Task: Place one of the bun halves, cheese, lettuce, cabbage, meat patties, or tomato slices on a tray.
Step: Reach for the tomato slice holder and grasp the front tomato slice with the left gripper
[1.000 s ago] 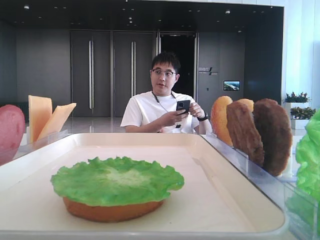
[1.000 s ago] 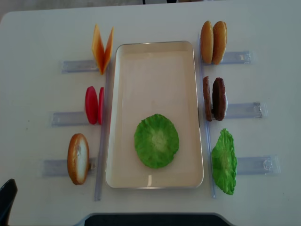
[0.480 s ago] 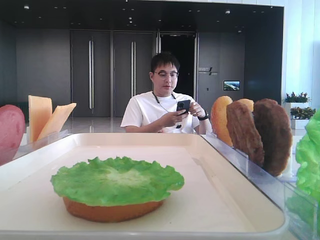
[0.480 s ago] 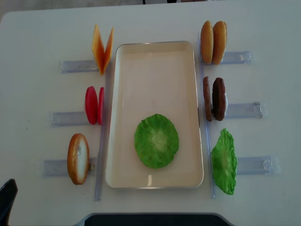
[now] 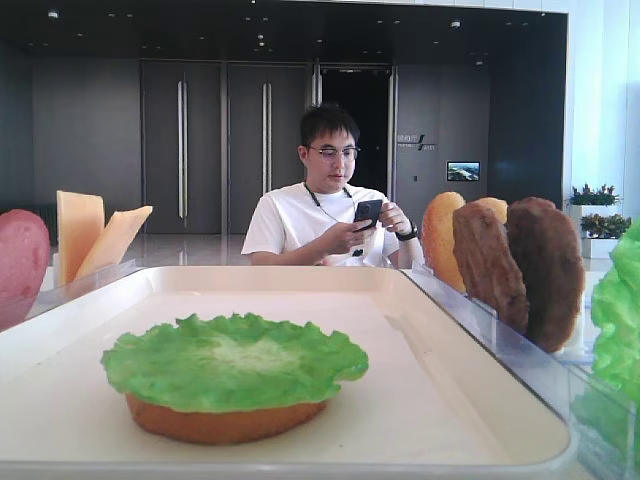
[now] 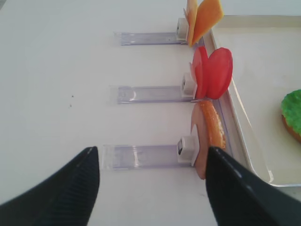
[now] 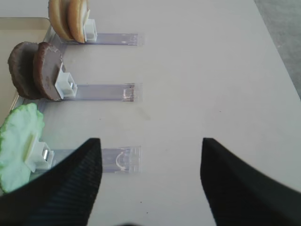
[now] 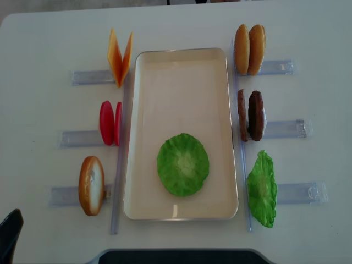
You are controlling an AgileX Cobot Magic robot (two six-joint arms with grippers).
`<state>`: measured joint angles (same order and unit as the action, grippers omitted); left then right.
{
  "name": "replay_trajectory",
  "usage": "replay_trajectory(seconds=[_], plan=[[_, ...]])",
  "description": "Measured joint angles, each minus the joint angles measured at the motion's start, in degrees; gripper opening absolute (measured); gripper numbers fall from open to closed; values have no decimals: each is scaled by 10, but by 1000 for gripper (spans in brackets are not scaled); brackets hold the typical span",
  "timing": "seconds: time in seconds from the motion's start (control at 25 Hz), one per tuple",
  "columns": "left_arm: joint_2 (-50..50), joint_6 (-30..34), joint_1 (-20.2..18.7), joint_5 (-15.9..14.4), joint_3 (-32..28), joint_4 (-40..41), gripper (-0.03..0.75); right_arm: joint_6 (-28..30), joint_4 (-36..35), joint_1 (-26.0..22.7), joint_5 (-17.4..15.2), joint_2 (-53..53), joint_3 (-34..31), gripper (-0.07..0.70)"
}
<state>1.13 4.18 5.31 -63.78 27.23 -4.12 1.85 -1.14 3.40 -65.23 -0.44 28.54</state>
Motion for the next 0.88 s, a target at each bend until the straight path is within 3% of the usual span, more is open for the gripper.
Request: replay_trajectory(seconds=[0.16, 0.36, 0.88], plan=[[-3, -1, 0, -26, 14, 0, 544, 0, 0, 0, 0, 0, 0, 463], [-49, -10, 0, -82, 37, 1, 544, 0, -1, 0, 0, 0, 0, 463], [-274, -19, 0, -85, 97, 52, 544, 1, -1, 0, 0, 0, 0, 463]])
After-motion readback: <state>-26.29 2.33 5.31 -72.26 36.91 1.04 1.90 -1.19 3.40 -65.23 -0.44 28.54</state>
